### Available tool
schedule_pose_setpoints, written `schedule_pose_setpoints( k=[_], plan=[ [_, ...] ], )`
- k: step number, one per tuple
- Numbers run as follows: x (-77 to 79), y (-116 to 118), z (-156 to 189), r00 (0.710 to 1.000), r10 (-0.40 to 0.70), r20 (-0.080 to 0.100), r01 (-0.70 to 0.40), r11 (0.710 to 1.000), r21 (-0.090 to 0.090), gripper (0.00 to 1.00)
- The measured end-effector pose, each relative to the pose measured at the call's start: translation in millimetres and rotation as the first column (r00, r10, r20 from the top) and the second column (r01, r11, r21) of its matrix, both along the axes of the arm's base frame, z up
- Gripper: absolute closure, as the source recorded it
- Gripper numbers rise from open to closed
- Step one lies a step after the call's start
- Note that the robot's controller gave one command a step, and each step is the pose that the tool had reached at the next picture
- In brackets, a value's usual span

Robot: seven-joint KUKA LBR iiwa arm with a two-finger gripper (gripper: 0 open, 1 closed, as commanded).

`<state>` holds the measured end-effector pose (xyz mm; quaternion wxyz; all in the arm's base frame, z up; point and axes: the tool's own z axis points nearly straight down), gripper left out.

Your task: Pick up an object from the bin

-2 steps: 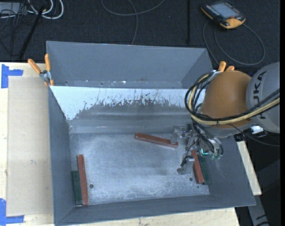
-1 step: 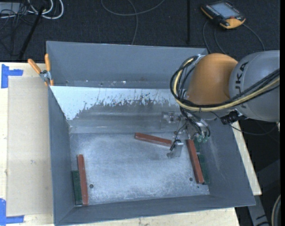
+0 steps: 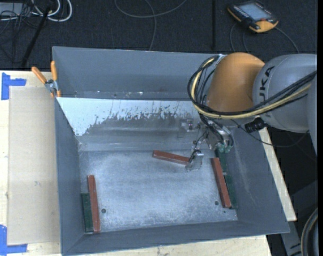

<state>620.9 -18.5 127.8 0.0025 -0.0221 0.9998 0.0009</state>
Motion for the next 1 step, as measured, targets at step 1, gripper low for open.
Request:
schedule_pose_setpoints(
  k=[1],
  plan=[
    [-19.6,-50.9,-58.4,0.992,-0.124,-0.006,0.124,0.992,-0.002,1.00]
  ],
)
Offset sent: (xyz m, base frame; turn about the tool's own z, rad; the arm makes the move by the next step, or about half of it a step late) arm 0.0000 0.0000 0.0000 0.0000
